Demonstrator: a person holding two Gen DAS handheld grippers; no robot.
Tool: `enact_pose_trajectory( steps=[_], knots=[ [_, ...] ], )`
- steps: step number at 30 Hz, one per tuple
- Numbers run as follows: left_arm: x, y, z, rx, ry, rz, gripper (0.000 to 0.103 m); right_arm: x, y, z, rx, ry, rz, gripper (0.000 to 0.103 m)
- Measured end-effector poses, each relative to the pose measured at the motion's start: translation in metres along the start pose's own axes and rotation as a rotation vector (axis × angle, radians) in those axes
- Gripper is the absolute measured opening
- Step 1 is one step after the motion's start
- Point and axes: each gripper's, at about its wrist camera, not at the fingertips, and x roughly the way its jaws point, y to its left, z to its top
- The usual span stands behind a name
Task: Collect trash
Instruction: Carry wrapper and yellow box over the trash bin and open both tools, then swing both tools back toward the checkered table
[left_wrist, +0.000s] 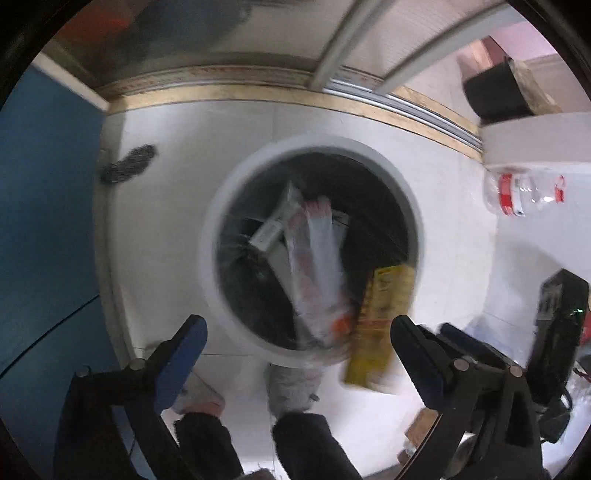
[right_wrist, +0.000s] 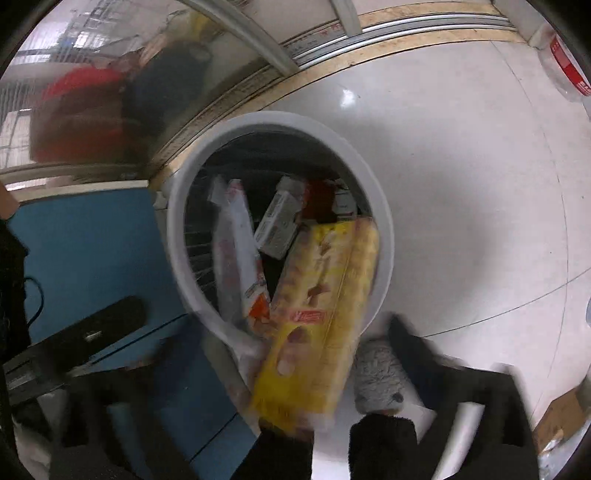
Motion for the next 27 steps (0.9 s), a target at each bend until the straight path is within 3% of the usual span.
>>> enact_pose_trajectory(
  steps=[5,10,27],
  knots=[
    [-0.027,0.005,-0.018,0.008,-0.085,0.123,0.102,-0.041,0.010,-0.012,-0.050,-0.081,-0.128,0.103],
    [-0.088,-0.001,-0.046,0.031,-0.207,0.248,0.102,-0.102,0.031,-0.034,-0.113,-0.150,-0.235,0.103],
    [-0.328,-0.065,-0.154,0.070,-0.352,0.247,0.102,-0.376,0.126,-0.159,-0.218,-0.323,-0.270,0.103]
  ],
)
